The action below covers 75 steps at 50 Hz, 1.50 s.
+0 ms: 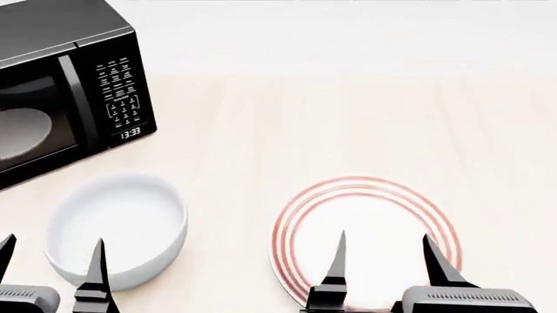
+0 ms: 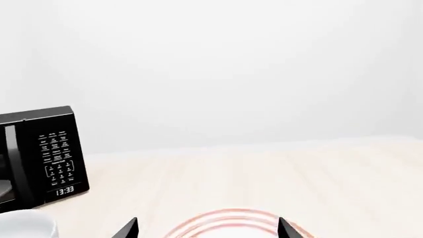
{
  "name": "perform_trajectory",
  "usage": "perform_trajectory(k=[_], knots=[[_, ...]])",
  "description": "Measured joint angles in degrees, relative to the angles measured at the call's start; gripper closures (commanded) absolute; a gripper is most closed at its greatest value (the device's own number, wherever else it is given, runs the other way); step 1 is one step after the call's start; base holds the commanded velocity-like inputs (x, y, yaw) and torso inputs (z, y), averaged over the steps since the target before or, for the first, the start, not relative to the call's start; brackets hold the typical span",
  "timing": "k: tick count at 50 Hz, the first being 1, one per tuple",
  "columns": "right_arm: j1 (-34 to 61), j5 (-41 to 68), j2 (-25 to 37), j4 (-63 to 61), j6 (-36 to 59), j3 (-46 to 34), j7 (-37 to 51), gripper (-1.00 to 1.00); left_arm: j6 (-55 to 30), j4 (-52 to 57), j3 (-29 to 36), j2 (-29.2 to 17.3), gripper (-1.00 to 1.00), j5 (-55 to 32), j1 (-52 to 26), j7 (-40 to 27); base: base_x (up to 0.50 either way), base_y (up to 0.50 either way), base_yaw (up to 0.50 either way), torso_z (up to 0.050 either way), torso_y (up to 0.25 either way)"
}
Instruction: Put the white bowl to the right of the plate.
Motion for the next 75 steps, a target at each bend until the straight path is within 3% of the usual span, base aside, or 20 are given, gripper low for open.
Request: perform_trajectory(k=[29,47,60,75], knots=[[1.13,-0.04,1.09,0.70,1.34,-1.95,2.05,-1.00,0.75,-0.47,0.16,-1.57,-1.00,-2.18,-0.07,-1.48,0.40,-0.03,0.00,0.000,0.001],[8.64,0.47,0.47,-5.42,22.76,-4.21,8.13,-1.00,1.28,-1.70,-4.30,-3.45,-1.00,-1.10,0.67,-6.01,0.00,0.00,0.00,0.000,0.000],[24.07,10.36,-3.35,-4.69,43.84,-2.86,7.69,-1.00,-2.23,3.04,-13.88,-5.24,-1.00,-1.91,3.14,-11.13,0.00,0.00,0.00,0.000,0.000],[36.12,21.92,-7.06,3.68,49.90,-9.30,17.13,-1.00,-2.28,3.19,-18.87,-5.93,-1.00,-2.35,4.53,-13.49,0.00,0.00,0.00,0.000,0.000]])
